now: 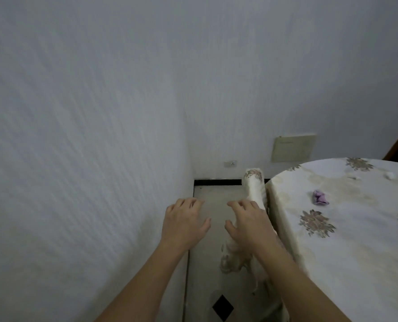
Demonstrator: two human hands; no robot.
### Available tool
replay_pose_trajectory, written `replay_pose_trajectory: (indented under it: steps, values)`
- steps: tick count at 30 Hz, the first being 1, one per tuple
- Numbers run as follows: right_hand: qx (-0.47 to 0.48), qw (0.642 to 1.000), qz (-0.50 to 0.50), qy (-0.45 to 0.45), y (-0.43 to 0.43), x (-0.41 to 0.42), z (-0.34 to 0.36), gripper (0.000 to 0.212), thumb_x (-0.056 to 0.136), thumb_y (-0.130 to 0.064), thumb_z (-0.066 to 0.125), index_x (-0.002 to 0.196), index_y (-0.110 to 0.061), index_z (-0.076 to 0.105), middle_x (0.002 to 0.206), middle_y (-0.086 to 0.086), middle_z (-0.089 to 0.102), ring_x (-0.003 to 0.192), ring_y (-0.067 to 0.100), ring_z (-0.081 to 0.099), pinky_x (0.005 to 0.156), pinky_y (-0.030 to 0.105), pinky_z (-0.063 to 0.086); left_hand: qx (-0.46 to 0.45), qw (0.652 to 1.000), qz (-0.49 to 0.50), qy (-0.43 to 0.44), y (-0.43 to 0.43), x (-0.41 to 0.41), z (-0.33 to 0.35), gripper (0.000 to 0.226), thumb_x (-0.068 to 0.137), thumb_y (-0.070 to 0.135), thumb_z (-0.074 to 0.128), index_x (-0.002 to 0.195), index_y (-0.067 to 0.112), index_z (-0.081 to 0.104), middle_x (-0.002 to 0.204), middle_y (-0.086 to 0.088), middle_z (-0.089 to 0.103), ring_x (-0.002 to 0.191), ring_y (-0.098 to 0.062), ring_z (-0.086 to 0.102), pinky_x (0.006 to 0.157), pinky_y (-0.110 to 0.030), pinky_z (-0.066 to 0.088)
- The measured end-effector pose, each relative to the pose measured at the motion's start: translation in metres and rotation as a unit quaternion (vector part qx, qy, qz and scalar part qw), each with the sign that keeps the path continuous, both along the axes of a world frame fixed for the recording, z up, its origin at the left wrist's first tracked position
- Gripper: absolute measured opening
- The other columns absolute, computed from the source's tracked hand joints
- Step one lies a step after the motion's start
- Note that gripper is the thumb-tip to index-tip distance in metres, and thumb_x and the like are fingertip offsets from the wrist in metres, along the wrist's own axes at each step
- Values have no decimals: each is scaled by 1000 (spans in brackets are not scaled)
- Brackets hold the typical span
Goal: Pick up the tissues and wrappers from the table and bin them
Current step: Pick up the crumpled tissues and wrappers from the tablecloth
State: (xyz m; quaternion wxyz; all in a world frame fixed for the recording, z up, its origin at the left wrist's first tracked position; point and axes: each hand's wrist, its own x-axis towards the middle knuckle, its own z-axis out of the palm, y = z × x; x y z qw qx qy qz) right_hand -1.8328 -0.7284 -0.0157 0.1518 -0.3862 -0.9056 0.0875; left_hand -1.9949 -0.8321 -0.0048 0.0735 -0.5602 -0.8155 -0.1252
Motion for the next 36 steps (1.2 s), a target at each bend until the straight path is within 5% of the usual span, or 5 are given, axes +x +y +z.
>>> replay_pose_trajectory:
  steps: [26, 36]
  values:
    - [-21, 995, -92, -19, 341, -172, -10, 46, 83, -40, 58, 124, -19, 58, 113, 4, 63, 106, 27, 57, 80, 41, 52, -15, 997, -78, -24, 384, -200, -25, 55, 83, 58, 44, 126, 27, 58, 122, 4, 63, 113, -19, 55, 89, -39, 46]
    - [-15, 983, -183, -5, 515, -212, -4, 46, 86, -36, 63, 128, -19, 58, 117, 5, 64, 109, 27, 57, 85, 43, 52, -13, 980, -201, -8, 589, -257, -21, 52, 84, 53, 51, 127, 23, 57, 124, 1, 63, 112, -22, 56, 90, -40, 45]
